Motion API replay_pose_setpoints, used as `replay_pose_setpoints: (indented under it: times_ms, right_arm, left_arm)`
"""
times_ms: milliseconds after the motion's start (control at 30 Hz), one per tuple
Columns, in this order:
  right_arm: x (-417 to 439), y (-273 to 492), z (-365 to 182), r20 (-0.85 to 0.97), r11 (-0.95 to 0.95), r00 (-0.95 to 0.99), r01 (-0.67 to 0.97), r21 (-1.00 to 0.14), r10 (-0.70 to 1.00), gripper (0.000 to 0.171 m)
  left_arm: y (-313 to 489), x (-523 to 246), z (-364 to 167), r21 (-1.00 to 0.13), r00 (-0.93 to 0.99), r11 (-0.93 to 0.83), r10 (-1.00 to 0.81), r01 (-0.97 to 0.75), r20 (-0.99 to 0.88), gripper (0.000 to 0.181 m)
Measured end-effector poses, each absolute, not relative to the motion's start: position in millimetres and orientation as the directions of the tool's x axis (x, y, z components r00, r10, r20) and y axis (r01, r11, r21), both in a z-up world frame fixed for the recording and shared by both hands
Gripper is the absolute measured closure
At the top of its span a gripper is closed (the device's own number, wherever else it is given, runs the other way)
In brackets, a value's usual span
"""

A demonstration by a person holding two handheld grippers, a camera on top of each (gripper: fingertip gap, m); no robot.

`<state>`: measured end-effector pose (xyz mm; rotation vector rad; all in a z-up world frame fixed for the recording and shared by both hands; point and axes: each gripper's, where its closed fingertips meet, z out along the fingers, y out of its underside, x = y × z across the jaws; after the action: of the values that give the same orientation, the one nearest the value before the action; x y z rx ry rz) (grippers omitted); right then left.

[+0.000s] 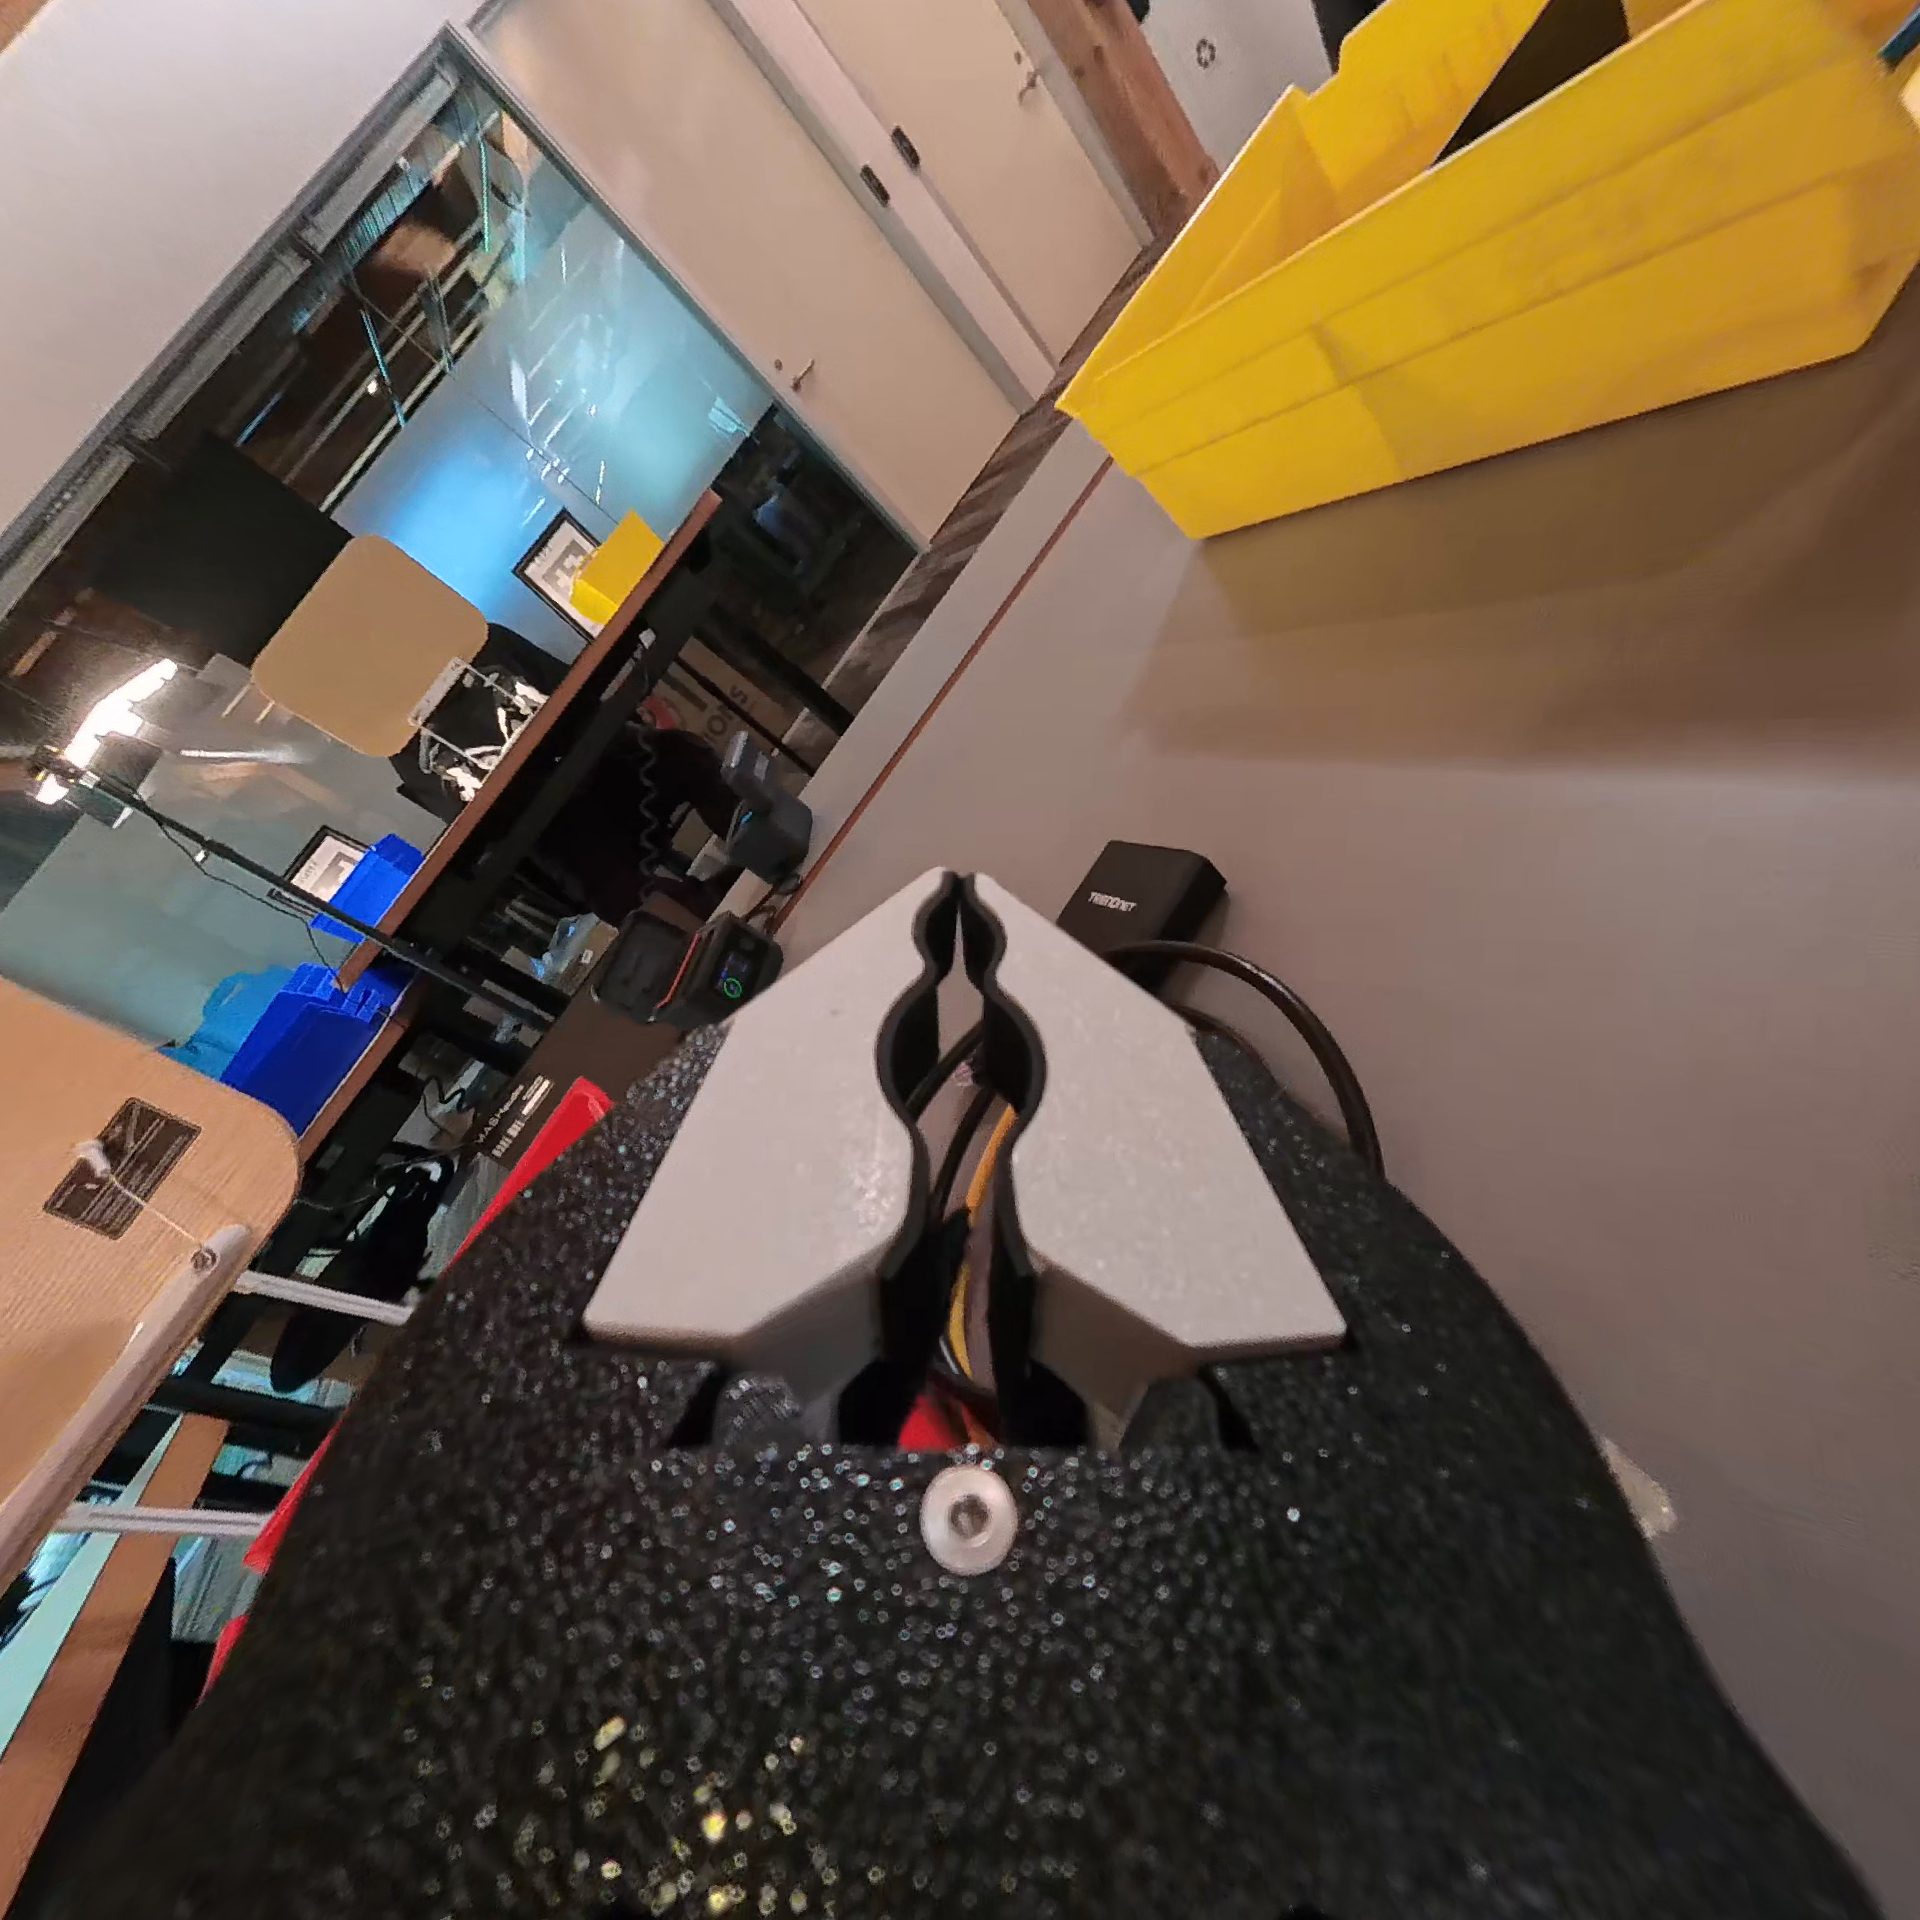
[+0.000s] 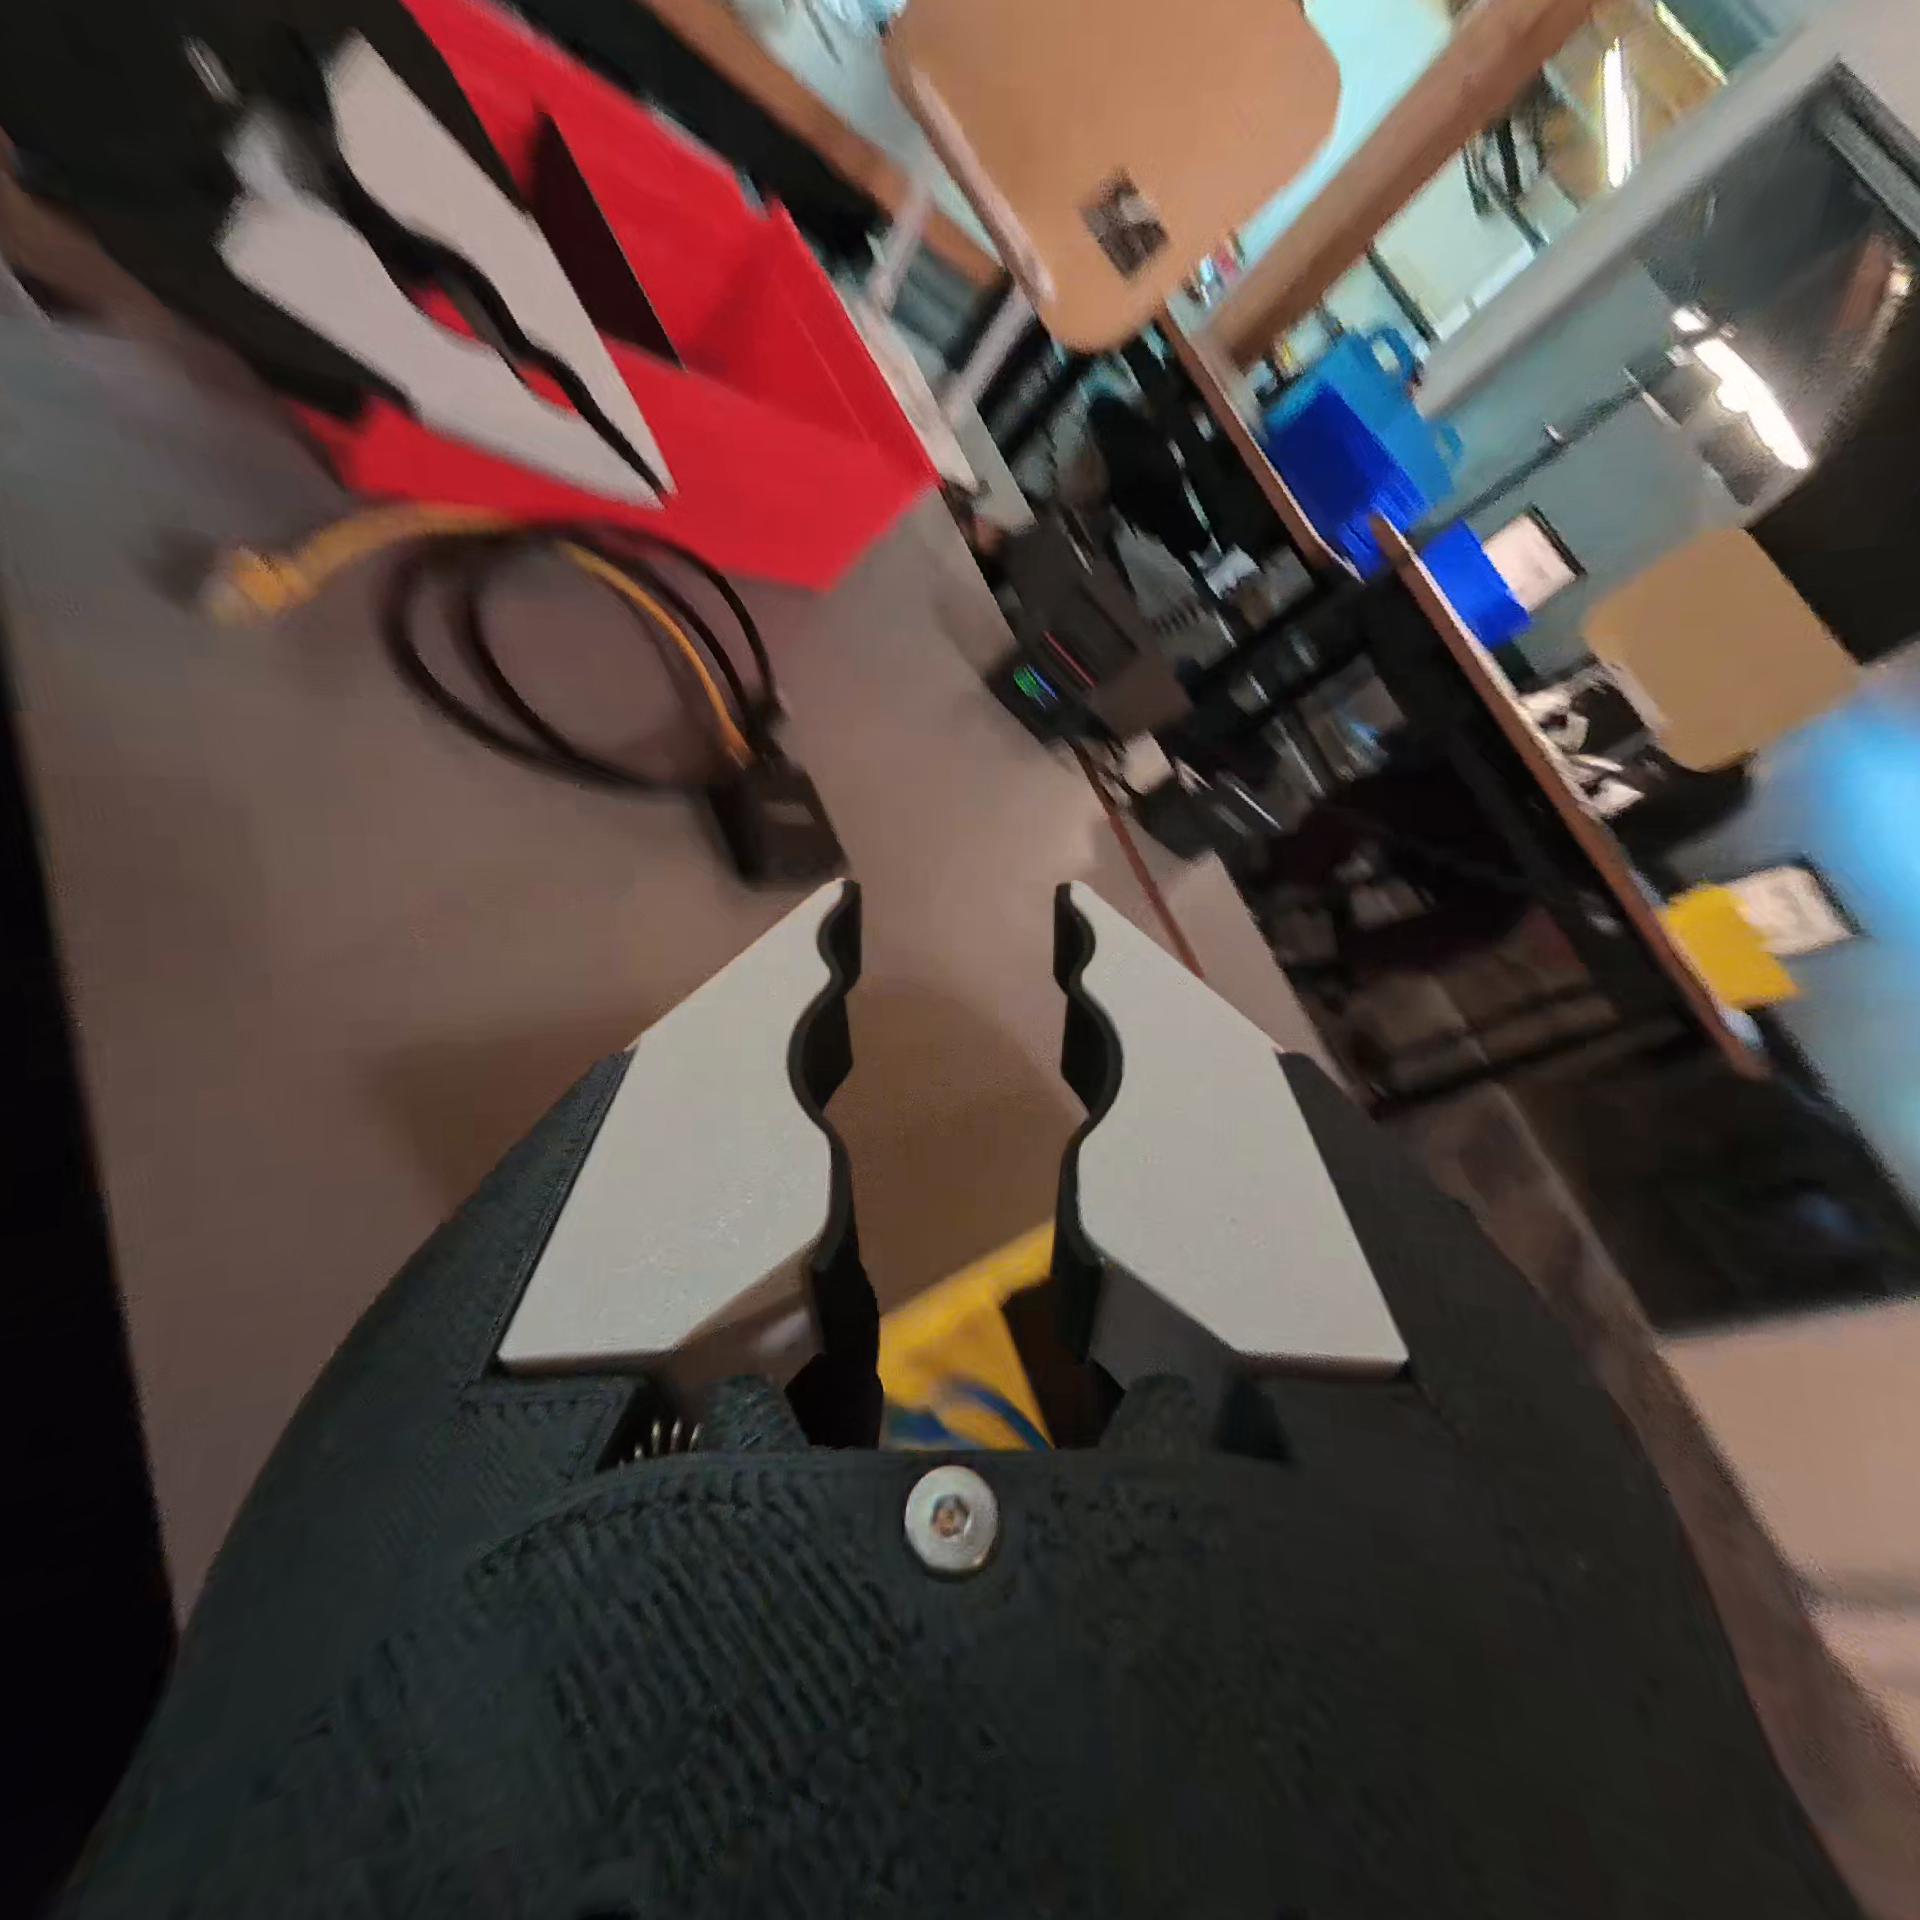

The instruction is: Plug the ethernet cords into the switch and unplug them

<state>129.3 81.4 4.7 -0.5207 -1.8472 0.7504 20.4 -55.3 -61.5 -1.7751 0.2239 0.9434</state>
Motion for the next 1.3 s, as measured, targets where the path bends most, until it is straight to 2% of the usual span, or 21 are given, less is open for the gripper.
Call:
replay_pose_setpoints:
  times_ms: [33,100,167,267,400,467,600,800,933,1033,1100,1300]
  right_arm:
    - [120.3,61.4,-1.9,0.607,0.658,-0.408,-0.019,-0.753,0.682,0.135]
    - [103.3,27.4,-25.1,0.469,0.526,-0.495,-0.029,-0.850,0.732,0.132]
    - [84.0,11.2,-59.2,0.376,0.480,-0.557,0.047,-0.876,0.740,0.126]
    - [51.4,10.2,-97.6,0.408,0.583,-0.576,0.151,-0.799,0.708,0.111]
    - [15.9,-0.1,-122.9,0.299,0.593,-0.674,0.256,-0.763,0.675,0.091]
    - [-4.1,-0.6,-131.9,0.327,0.651,-0.706,0.246,-0.718,0.628,0.077]
    - [-28.2,4.5,-150.3,0.350,0.784,-0.794,0.237,-0.574,0.497,0.079]
    - [-43.6,0.8,-160.2,0.119,0.754,-0.864,0.351,-0.556,0.489,0.082]
    - [-38.9,1.3,-167.8,-0.020,0.736,-0.858,0.453,-0.504,0.514,0.094]
    - [-39.2,5.0,-170.0,-0.048,0.689,-0.802,0.540,-0.483,0.595,0.101]
    - [-44.4,17.2,-170.8,-0.001,0.643,-0.733,0.598,-0.477,0.680,0.116]
    - [-30.6,46.9,-169.8,0.066,0.489,-0.534,0.709,-0.508,0.843,0.117]
  left_arm:
    - [-54.8,21.7,-60.2,-0.717,0.670,-0.410,0.279,-0.564,-0.687,0.181]
    - [-53.6,23.9,-58.2,-0.721,0.672,-0.394,0.281,-0.570,-0.685,0.181]
    - [-52.9,25.7,-55.3,-0.725,0.673,-0.379,0.286,-0.575,-0.682,0.181]
    - [-52.3,27.6,-53.7,-0.735,0.682,-0.360,0.287,-0.574,-0.673,0.181]
    - [-53.5,26.4,-50.7,-0.743,0.684,-0.348,0.298,-0.572,-0.666,0.181]
    - [-54.8,26.2,-47.8,-0.755,0.691,-0.331,0.308,-0.566,-0.653,0.181]
    - [-57.6,23.8,-43.9,-0.773,0.702,-0.309,0.326,-0.555,-0.634,0.181]
    - [-59.1,20.0,-43.9,-0.797,0.723,-0.293,0.337,-0.528,-0.603,0.181]
    - [-60.3,16.3,-45.2,-0.786,0.707,-0.319,0.346,-0.529,-0.616,0.181]
    - [-59.9,16.5,-47.5,-0.770,0.695,-0.336,0.335,-0.542,-0.636,0.181]
    - [-59.6,17.4,-48.0,-0.764,0.691,-0.340,0.330,-0.548,-0.643,0.181]
    - [-57.0,20.9,-51.5,-0.749,0.686,-0.357,0.309,-0.558,-0.659,0.181]
